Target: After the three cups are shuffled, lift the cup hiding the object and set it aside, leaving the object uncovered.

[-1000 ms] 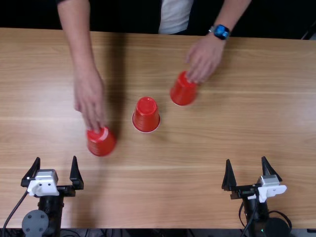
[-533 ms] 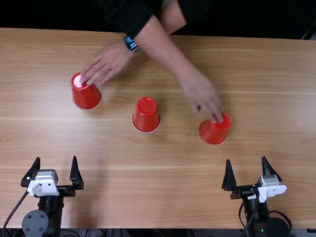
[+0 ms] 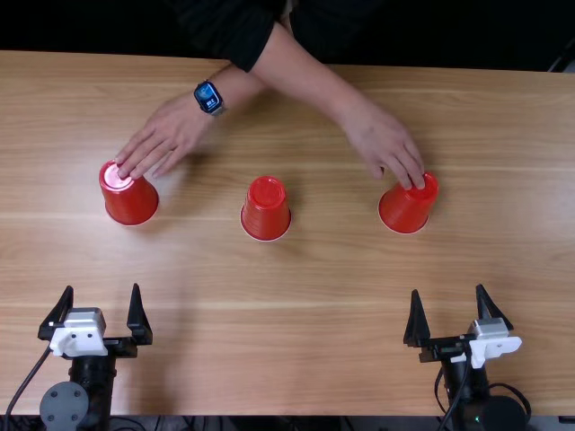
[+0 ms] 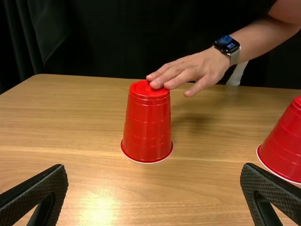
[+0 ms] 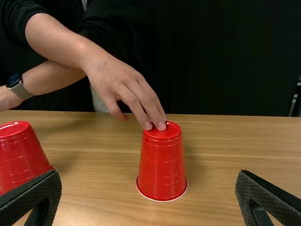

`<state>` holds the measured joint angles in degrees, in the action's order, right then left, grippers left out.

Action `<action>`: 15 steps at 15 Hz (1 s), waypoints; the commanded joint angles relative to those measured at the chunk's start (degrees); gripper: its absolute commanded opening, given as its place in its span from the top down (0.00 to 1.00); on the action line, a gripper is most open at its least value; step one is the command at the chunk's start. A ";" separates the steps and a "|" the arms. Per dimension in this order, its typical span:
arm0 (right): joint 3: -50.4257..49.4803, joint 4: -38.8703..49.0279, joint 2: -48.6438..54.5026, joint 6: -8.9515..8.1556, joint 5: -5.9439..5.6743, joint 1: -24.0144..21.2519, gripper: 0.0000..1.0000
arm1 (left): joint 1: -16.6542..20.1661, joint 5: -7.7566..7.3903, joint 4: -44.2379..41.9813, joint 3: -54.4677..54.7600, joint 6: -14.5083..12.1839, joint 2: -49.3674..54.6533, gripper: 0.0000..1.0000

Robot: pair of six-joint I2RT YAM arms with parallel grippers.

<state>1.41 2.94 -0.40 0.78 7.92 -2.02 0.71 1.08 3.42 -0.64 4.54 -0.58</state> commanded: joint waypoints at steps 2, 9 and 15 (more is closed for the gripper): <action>-0.53 0.16 0.40 0.07 -0.01 -0.61 0.00 | -0.45 0.18 1.33 0.64 -0.21 0.58 0.00; -0.53 0.16 0.40 0.07 -0.01 -0.61 0.00 | -0.45 0.18 1.33 0.64 -0.42 0.58 0.00; -0.71 0.58 0.40 0.07 -0.12 -0.70 0.00 | -0.53 -1.08 1.22 0.64 -0.42 0.58 0.00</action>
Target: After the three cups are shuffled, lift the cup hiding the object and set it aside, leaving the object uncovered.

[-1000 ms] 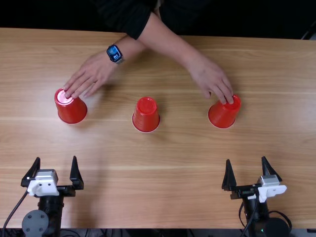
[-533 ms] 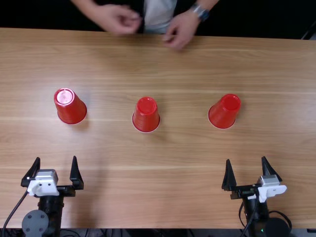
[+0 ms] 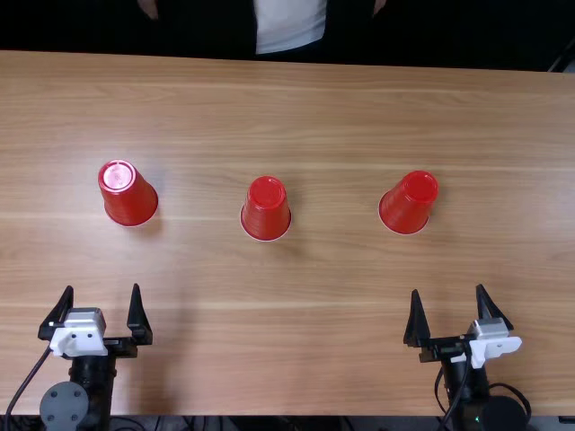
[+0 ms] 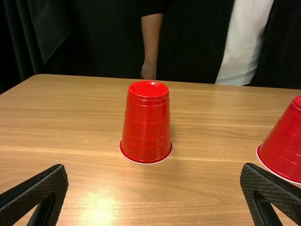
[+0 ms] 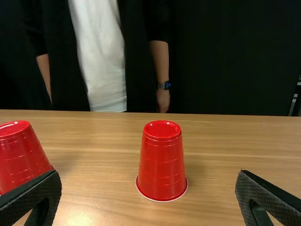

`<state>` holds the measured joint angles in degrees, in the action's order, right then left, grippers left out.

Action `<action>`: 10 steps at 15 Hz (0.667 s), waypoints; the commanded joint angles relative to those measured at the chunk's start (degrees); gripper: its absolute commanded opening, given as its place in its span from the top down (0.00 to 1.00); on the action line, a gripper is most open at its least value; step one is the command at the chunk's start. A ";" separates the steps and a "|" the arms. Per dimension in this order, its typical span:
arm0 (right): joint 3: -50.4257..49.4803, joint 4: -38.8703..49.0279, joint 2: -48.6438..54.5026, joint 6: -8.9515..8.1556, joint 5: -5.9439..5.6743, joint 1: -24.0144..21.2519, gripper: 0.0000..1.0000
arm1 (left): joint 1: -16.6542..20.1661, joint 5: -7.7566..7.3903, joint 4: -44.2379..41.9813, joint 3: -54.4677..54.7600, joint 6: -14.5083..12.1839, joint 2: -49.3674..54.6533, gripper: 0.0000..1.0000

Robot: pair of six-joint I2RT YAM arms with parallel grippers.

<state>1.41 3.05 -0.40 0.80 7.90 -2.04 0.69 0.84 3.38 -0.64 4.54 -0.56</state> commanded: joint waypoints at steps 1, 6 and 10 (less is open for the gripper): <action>-0.44 0.47 0.40 0.05 -0.20 -0.68 0.00 | -0.51 -3.37 1.26 0.64 -0.42 0.56 0.00; 11.69 -1.95 -4.96 -0.59 -0.10 -2.88 0.00 | -0.16 -4.85 3.27 -14.56 -5.91 -7.62 0.00; 27.59 -13.76 -15.15 -0.38 -0.10 -2.79 0.00 | 1.68 -2.95 15.50 -36.09 -6.01 -23.52 0.00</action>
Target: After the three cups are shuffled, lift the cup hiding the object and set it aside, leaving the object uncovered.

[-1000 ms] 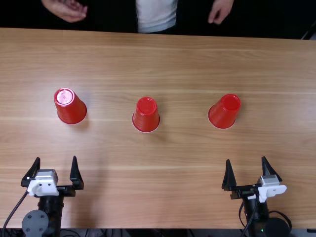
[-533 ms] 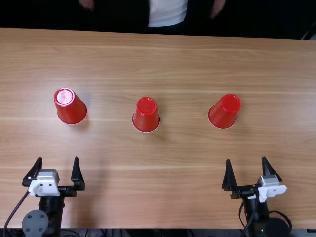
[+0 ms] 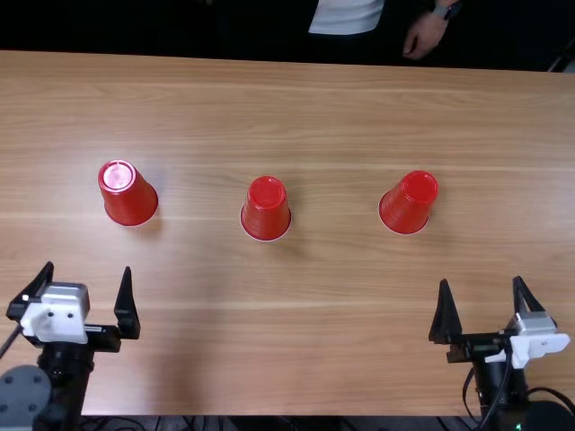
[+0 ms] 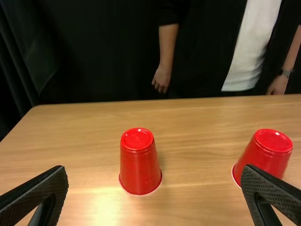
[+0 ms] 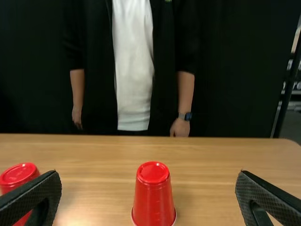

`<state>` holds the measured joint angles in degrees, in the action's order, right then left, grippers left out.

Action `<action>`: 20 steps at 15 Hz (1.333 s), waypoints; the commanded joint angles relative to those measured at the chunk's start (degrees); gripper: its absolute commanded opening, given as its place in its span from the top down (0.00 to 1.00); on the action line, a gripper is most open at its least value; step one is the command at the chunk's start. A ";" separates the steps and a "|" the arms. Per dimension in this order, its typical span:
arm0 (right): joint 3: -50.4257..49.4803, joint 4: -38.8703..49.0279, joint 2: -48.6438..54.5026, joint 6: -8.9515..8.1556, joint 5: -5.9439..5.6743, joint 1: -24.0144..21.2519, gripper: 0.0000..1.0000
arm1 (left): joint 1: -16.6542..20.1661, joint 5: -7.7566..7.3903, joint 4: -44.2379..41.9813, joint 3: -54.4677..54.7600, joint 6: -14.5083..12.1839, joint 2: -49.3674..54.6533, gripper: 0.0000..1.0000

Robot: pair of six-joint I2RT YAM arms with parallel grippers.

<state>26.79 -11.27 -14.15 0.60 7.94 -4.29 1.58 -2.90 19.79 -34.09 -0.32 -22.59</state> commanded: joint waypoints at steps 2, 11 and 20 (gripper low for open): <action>11.45 -8.73 -7.21 -0.07 -0.03 -0.45 0.00 | 3.34 2.58 10.48 -14.69 -1.16 -9.67 0.00; 39.13 -39.95 -31.20 0.35 0.18 0.52 0.00 | 3.34 2.79 41.91 -44.22 -1.27 -33.40 0.00; 44.41 -45.75 -45.00 0.88 -0.14 3.86 0.00 | 2.90 2.16 55.83 -57.23 -1.16 -51.41 0.00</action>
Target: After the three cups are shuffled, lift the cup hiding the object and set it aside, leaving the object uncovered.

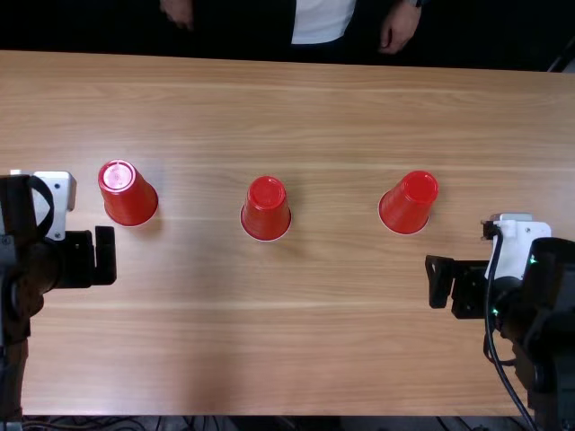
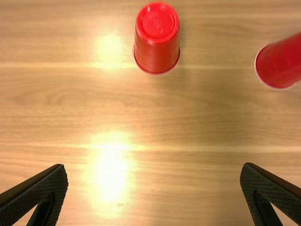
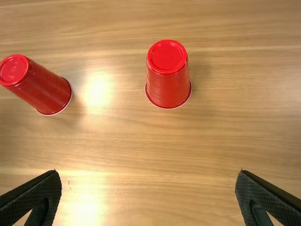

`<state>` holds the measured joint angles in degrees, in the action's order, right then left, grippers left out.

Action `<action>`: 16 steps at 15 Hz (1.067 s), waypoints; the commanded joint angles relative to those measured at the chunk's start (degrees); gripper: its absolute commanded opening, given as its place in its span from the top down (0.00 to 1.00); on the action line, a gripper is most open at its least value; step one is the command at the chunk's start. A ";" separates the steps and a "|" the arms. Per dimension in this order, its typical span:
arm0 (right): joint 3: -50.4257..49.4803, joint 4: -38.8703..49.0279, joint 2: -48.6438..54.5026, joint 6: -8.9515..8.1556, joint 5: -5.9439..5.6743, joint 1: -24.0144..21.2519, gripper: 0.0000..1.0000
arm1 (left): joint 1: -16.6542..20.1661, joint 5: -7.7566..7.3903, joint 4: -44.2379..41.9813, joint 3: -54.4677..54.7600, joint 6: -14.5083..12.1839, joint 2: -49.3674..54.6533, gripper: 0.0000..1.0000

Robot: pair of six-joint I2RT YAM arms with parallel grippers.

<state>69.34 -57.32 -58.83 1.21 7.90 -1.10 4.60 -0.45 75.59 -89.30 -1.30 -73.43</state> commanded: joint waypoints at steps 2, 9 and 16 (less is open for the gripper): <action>2.47 -2.12 -2.61 2.06 -0.10 0.58 0.00 | -0.21 -0.50 0.66 -2.72 -0.18 -3.39 0.00; 2.11 -2.02 -4.98 4.69 -0.10 1.46 0.00 | -0.65 -0.50 -3.66 -5.45 -0.18 -14.46 0.00; 2.82 -5.81 -7.35 4.17 0.01 4.80 0.00 | -1.26 0.03 -5.77 -15.56 -0.28 -30.37 0.00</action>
<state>70.19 -63.02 -66.04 5.45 7.90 3.27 4.14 -0.34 69.84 -102.80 -1.28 -102.54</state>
